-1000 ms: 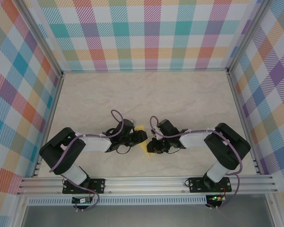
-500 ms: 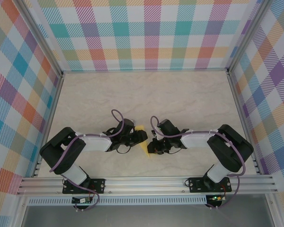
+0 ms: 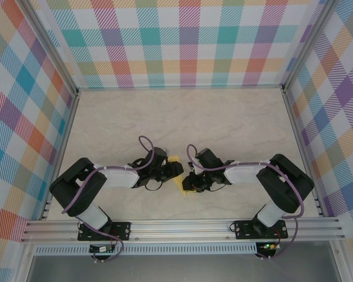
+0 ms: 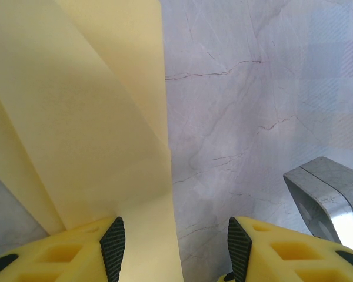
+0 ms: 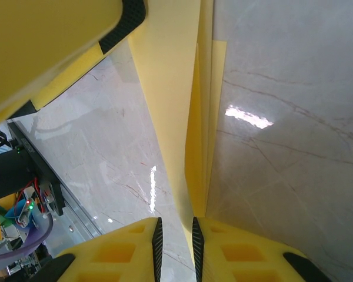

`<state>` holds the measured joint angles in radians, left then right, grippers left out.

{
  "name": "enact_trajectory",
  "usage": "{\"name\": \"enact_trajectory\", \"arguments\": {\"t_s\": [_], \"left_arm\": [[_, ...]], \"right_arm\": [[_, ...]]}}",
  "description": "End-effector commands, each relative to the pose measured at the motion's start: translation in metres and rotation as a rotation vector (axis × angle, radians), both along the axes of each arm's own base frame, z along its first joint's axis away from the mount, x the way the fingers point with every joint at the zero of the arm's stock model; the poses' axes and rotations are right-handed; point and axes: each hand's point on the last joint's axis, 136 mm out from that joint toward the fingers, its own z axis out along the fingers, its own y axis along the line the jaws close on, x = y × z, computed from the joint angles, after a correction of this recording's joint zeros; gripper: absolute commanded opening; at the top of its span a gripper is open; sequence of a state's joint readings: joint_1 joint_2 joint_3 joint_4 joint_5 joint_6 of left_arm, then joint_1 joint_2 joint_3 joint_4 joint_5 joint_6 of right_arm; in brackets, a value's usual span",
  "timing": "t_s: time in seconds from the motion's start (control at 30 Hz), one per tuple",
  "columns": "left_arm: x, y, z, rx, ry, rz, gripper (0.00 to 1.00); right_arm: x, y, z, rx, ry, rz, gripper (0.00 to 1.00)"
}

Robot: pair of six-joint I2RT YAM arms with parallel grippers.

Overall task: Fold a paper plane with a square sheet of paper (pick it up from the middle)
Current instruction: Fold the wing for the fifth time at the center of the table.

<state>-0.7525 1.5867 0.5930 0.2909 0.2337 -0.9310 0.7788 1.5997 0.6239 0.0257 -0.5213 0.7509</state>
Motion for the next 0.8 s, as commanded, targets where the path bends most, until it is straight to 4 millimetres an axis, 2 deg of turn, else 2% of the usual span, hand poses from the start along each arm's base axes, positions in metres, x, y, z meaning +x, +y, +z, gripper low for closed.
{"name": "enact_trajectory", "arguments": {"t_s": [0.0, 0.1, 0.23, 0.4, 0.53, 0.77], "left_arm": [[-0.011, 0.019, -0.03, 0.11, 0.064, 0.028, 0.52], [-0.011, 0.019, -0.029, 0.109, 0.065, 0.027, 0.52], [-0.012, 0.019, -0.029, 0.109, 0.065, 0.028, 0.52], [-0.011, 0.02, -0.028, 0.109, 0.063, 0.03, 0.52], [-0.011, 0.019, -0.028, 0.105, 0.074, 0.04, 0.52], [-0.013, 0.024, -0.034, 0.11, 0.142, 0.096, 0.52]], "right_arm": [[0.002, 0.004, 0.0, -0.001, 0.007, -0.004, 0.23], [0.006, 0.0, 0.0, -0.023, -0.017, -0.034, 0.23], [0.006, 0.003, 0.003, -0.005, -0.014, -0.028, 0.23], [0.005, 0.007, 0.005, 0.024, -0.011, -0.01, 0.13], [-0.006, 0.01, 0.002, 0.048, -0.004, 0.055, 0.09], [-0.029, 0.002, -0.026, -0.051, 0.03, 0.126, 0.09]]}}
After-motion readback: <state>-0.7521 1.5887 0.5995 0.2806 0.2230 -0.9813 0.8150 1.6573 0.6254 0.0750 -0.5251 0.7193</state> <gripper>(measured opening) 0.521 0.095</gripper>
